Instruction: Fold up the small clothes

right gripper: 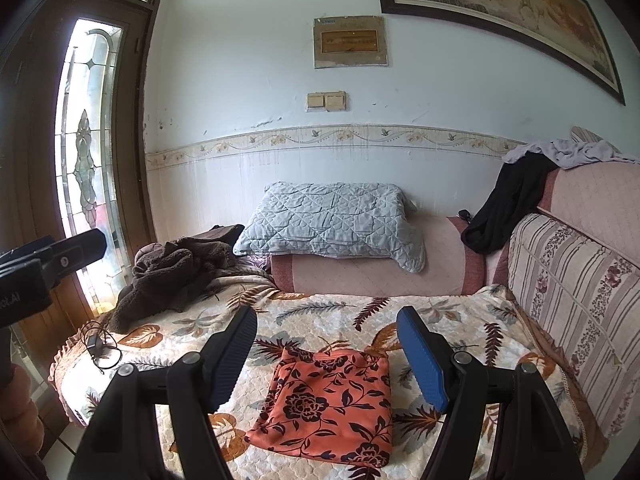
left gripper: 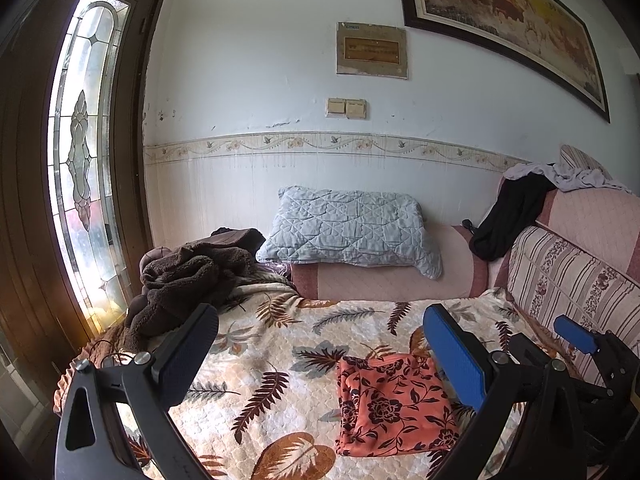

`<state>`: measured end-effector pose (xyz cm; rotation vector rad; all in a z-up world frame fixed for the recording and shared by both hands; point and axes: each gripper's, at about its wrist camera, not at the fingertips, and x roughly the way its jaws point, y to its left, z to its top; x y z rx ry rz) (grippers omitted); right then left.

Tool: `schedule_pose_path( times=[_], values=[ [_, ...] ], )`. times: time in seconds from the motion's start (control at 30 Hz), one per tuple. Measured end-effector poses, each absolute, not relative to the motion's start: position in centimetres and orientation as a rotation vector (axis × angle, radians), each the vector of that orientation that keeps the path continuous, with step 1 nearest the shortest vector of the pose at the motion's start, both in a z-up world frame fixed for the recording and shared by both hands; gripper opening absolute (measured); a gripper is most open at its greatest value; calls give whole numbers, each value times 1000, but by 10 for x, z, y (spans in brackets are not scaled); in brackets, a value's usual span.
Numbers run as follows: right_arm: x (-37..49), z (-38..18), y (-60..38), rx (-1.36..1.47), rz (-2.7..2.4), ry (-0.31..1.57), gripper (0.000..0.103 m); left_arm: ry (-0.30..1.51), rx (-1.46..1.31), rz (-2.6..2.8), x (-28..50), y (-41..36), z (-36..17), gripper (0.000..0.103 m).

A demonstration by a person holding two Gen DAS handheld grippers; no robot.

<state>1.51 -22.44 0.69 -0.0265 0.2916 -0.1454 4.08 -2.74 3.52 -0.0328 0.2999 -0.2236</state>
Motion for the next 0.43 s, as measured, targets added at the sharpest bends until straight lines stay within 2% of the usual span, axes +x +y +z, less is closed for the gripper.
schedule_pose_path(
  times=[0.27, 0.43],
  values=[
    [7, 8, -213, -52, -142, 279, 76, 286, -37, -229, 34, -21, 38, 102],
    [20, -1, -222, -48, -117, 305, 76, 304, -56, -230, 58, -22, 26, 102]
  ],
)
